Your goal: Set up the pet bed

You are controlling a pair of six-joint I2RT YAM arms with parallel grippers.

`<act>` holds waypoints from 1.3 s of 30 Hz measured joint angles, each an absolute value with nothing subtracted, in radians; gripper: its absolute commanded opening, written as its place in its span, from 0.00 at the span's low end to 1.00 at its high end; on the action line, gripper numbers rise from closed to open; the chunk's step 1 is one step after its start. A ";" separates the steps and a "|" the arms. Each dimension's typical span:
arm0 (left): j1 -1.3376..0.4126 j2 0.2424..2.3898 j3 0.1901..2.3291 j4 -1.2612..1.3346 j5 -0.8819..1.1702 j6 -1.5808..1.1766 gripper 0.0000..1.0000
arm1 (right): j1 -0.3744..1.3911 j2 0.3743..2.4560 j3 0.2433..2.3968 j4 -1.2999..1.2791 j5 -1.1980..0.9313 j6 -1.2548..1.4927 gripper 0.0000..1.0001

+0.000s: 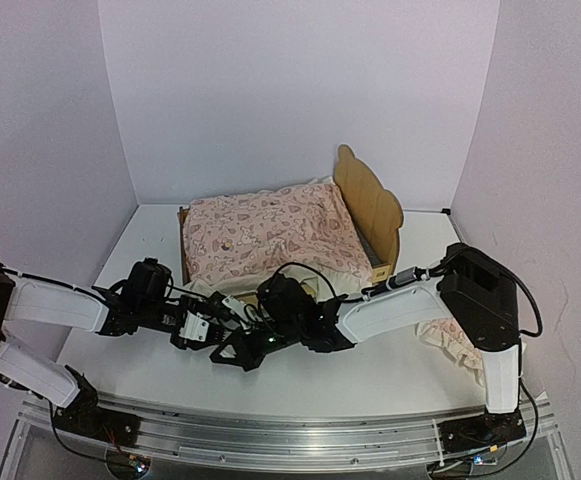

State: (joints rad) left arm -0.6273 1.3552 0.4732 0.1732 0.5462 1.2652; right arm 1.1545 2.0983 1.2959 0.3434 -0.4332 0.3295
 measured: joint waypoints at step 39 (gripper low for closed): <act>-0.431 1.137 0.492 -0.088 0.653 0.834 0.00 | 1.142 2.545 1.523 0.820 0.080 -0.103 0.44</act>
State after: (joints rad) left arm -0.4306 1.1370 0.4919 -0.0883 0.6525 0.8337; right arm 1.1422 2.5453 1.5230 0.8196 0.0801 -0.1034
